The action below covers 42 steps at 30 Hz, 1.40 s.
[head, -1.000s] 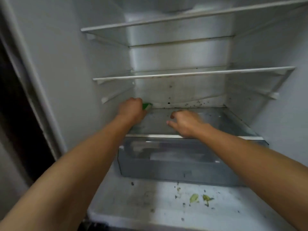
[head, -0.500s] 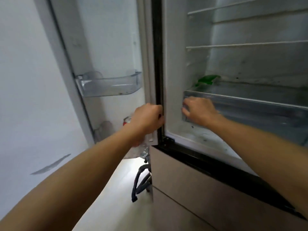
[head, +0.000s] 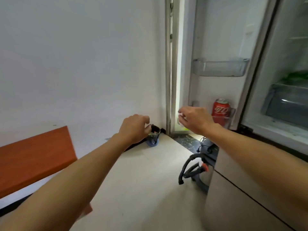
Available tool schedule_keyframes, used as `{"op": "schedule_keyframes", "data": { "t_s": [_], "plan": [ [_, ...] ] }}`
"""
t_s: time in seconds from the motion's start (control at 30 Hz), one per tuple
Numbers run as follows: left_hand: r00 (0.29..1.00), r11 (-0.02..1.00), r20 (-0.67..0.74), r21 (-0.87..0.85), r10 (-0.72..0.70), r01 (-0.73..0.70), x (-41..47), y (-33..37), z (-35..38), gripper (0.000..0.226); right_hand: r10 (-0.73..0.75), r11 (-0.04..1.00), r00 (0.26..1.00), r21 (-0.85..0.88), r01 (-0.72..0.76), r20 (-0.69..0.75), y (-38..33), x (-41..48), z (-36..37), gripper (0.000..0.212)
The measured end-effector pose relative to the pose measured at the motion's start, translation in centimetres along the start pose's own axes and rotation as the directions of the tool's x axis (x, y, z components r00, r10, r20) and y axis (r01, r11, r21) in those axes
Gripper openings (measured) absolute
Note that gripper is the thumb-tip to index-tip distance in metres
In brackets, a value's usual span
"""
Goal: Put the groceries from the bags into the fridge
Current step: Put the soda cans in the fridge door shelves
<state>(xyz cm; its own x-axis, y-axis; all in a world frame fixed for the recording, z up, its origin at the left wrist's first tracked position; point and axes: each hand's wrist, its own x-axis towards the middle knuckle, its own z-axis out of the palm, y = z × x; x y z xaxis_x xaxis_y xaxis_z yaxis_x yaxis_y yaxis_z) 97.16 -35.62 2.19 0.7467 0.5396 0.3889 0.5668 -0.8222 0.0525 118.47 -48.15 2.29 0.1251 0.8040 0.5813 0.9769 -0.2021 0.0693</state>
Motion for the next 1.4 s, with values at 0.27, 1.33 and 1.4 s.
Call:
{"op": "schedule_keyframes", "data": {
  "t_s": [0.27,1.33,1.4],
  "plan": [
    [0.939,0.942,0.092,0.089,-0.332,0.325,-14.0,-20.7,-2.3,0.028,-0.191,0.961,0.981,0.211,0.178,0.041,-22.7,8.2,8.6,0.034],
    [0.426,0.425,0.024,0.119,-0.905,0.897,-35.3,-79.4,-4.8,0.014,-0.766,0.582,0.634,0.534,0.613,0.106,-85.9,40.4,38.1,0.035],
    [0.448,0.448,0.031,0.122,-0.894,0.886,-36.0,-83.6,-5.1,0.014,-0.747,0.608,0.650,0.540,0.582,0.141,-89.0,41.8,39.5,0.036]
  ]
}}
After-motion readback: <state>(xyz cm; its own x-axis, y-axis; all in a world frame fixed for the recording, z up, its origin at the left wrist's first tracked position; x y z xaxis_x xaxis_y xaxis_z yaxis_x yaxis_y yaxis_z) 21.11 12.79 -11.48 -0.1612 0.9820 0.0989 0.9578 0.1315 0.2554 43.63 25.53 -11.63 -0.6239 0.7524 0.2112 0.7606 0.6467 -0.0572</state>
